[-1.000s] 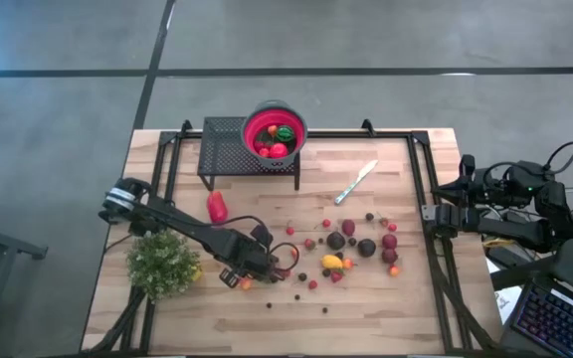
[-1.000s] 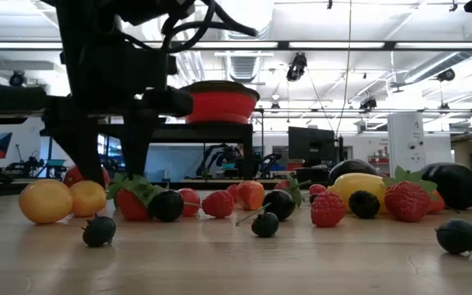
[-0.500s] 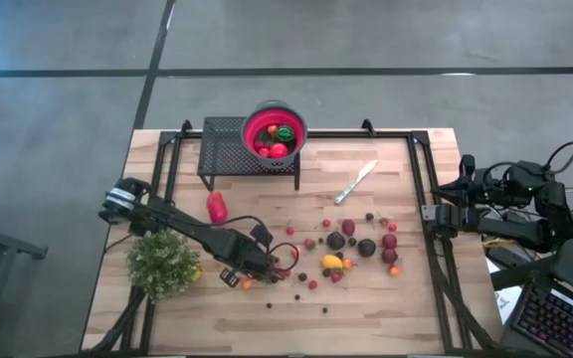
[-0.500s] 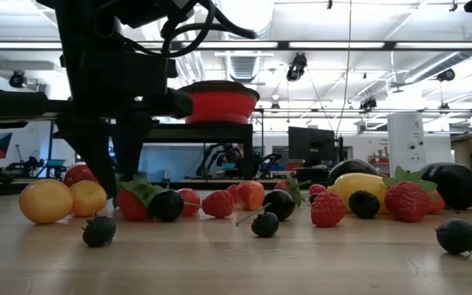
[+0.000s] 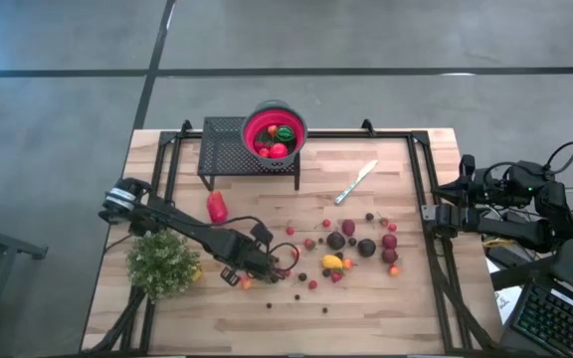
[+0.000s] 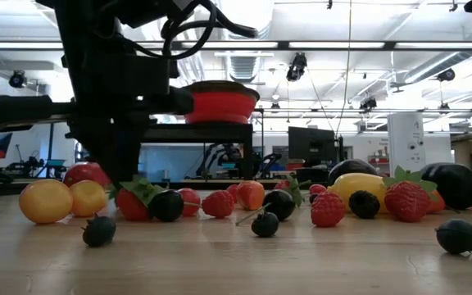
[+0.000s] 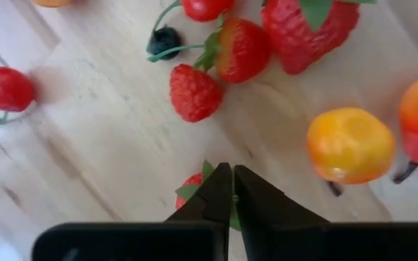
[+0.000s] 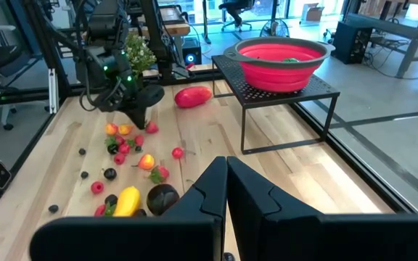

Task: Pick & Place Fruit
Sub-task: Put the red strawberry into the red gray strainer bowl on the shelf

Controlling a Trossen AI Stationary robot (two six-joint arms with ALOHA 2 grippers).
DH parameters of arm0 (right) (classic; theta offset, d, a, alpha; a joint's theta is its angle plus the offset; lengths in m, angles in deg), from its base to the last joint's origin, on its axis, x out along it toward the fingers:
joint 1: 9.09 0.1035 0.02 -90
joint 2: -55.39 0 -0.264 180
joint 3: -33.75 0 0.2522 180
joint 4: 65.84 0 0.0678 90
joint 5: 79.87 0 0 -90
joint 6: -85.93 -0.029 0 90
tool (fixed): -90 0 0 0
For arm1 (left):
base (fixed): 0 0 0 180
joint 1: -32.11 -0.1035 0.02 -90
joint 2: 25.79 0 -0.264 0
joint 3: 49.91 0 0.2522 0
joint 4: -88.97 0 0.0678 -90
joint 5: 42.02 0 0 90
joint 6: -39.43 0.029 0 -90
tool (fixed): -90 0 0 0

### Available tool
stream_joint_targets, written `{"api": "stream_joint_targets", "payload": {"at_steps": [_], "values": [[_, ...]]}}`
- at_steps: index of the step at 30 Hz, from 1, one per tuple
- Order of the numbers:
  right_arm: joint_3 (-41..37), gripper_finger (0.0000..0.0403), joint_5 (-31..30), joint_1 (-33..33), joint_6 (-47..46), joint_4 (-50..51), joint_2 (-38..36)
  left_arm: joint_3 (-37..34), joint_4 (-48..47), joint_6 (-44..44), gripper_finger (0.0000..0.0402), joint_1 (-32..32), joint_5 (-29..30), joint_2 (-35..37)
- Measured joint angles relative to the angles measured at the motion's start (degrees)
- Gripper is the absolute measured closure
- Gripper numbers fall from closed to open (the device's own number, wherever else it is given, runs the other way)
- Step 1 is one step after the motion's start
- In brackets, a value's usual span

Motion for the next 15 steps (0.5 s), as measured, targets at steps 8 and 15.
{"api": "stream_joint_targets", "payload": {"at_steps": [8, 15], "values": [[0.02, 0.0394, -0.02, 0.02, 0.08, 0.00, 0.00, 2.43, -0.38, 1.03, 0.0393, -0.15, 4.73, 0.11], [0.00, 0.0394, -0.02, 0.02, 0.04, 0.00, 0.00, 7.63, 0.36, 0.40, 0.0395, -0.45, 17.72, 0.11]]}}
